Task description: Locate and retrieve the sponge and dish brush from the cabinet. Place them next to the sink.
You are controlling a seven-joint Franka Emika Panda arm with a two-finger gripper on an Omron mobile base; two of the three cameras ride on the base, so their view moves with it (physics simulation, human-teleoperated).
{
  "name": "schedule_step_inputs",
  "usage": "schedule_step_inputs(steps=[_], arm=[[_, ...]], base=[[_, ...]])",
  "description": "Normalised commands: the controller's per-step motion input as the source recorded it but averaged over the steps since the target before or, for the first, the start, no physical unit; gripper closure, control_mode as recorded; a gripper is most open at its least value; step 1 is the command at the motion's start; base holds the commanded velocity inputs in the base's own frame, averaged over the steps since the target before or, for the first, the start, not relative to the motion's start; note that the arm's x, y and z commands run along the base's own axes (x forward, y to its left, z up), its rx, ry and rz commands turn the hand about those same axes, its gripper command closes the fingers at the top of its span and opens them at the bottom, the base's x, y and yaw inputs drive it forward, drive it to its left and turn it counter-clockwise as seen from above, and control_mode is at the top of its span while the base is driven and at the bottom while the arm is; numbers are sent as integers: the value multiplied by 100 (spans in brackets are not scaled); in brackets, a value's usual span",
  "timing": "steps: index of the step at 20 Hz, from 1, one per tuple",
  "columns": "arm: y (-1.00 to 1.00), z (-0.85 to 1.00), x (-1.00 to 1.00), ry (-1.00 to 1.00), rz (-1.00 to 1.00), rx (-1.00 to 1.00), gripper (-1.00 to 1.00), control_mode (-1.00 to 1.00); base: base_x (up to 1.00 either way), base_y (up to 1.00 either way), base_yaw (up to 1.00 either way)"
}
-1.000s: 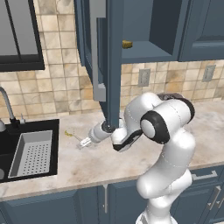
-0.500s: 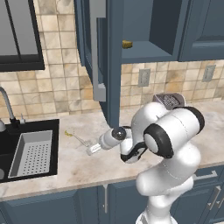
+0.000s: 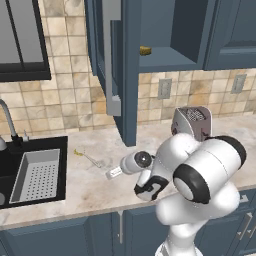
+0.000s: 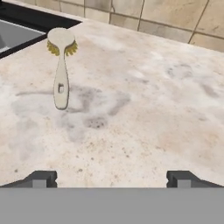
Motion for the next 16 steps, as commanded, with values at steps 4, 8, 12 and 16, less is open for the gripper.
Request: schedule_step_inputs(steps=[4, 8, 12, 16], arm=[[0, 50, 8, 29, -5, -11, -100, -100], [-11, 8, 8, 29, -2, 0, -100, -100], [-17, 32, 14, 26, 0, 2, -100, -100], [-8, 54, 4, 27, -4, -1, -100, -100]], base=[[0, 0, 0], [0, 0, 0], [0, 0, 0], [0, 0, 0]])
